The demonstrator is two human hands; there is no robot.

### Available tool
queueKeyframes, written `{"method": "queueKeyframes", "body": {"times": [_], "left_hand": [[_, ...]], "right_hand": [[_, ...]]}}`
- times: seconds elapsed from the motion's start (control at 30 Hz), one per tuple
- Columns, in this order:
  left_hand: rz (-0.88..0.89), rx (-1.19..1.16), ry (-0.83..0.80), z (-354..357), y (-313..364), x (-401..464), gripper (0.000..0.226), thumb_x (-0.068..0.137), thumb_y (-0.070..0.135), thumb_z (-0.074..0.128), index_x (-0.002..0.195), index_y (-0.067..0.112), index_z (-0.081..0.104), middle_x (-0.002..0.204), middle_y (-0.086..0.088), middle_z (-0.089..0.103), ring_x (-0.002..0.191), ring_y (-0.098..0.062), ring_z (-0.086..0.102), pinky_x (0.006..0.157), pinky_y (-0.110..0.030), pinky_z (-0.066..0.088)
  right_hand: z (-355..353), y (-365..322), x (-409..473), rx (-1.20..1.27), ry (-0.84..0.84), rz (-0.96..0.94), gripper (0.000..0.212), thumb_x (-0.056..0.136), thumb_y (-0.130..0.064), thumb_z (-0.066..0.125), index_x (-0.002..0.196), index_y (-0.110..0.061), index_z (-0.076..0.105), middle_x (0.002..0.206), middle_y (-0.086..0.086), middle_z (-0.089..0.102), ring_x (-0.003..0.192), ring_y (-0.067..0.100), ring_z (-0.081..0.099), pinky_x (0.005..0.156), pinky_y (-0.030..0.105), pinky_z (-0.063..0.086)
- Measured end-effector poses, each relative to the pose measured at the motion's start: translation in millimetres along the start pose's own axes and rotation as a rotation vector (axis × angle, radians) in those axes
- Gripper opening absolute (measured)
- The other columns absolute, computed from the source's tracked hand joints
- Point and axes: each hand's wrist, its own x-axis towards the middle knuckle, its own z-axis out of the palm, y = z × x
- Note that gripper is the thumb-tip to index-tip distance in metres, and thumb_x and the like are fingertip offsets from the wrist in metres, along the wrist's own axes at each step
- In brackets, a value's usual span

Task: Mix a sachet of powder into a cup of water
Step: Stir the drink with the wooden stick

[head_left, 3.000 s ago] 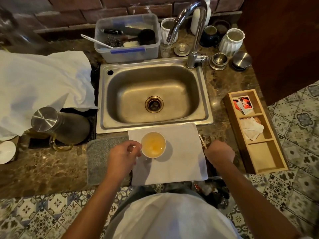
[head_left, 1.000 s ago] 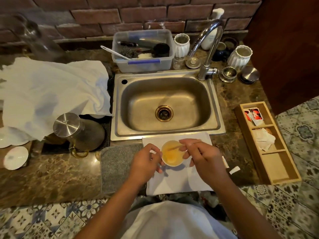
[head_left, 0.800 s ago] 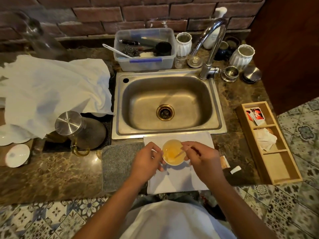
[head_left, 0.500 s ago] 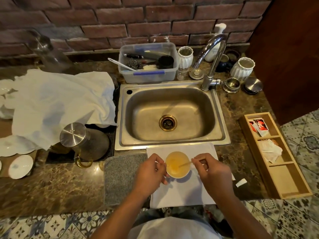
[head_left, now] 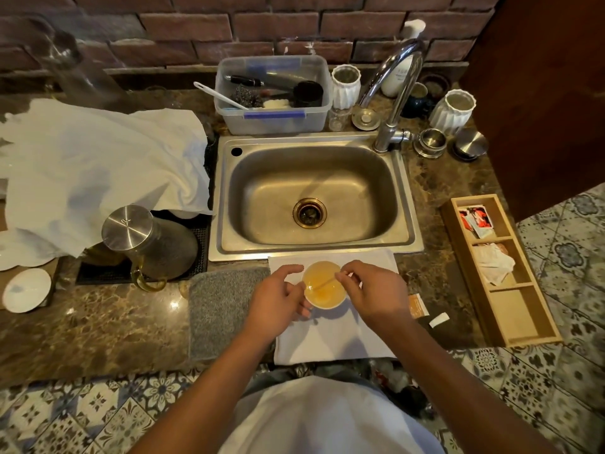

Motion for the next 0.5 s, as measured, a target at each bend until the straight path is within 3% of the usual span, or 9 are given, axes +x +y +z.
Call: {"method": "queueKeyframes", "body": {"times": [0.2, 0.33, 0.5], "left_hand": [[0.104, 0.111, -0.022, -6, -5, 4, 0.029, 0.103, 0.016, 0.055, 0.128, 0.021, 0.067, 0.067, -0.004, 0.077, 0.048, -0.015, 0.07, 0.056, -0.019, 0.053], [0.109, 0.125, -0.018, -5, -2, 3, 0.03, 0.103, 0.017, 0.055, 0.13, 0.02, 0.067, 0.067, -0.001, 0.077, 0.048, -0.01, 0.069, 0.056, -0.012, 0.05], [0.116, 0.13, 0.003, -4, -6, 3, 0.03, 0.103, 0.019, 0.056, 0.131, 0.021, 0.067, 0.067, -0.001, 0.076, 0.049, -0.008, 0.069, 0.059, -0.017, 0.053]], "right_hand": [[1, -6, 19, -0.202, -0.124, -0.216, 0.038, 0.104, -0.05, 0.043, 0.124, -0.032, 0.07, 0.113, -0.003, 0.077, 0.097, 0.021, 0.071, 0.085, 0.031, 0.054], [-2, -4, 32, -0.356, -0.131, -0.492, 0.033, 0.102, -0.048, 0.052, 0.117, -0.028, 0.074, 0.102, 0.001, 0.078, 0.084, 0.024, 0.072, 0.075, 0.032, 0.057], [-4, 1, 42, -0.468, -0.156, -0.646, 0.028, 0.092, -0.044, 0.071, 0.106, -0.021, 0.076, 0.088, 0.005, 0.078, 0.067, 0.025, 0.071, 0.063, 0.027, 0.051]]}}
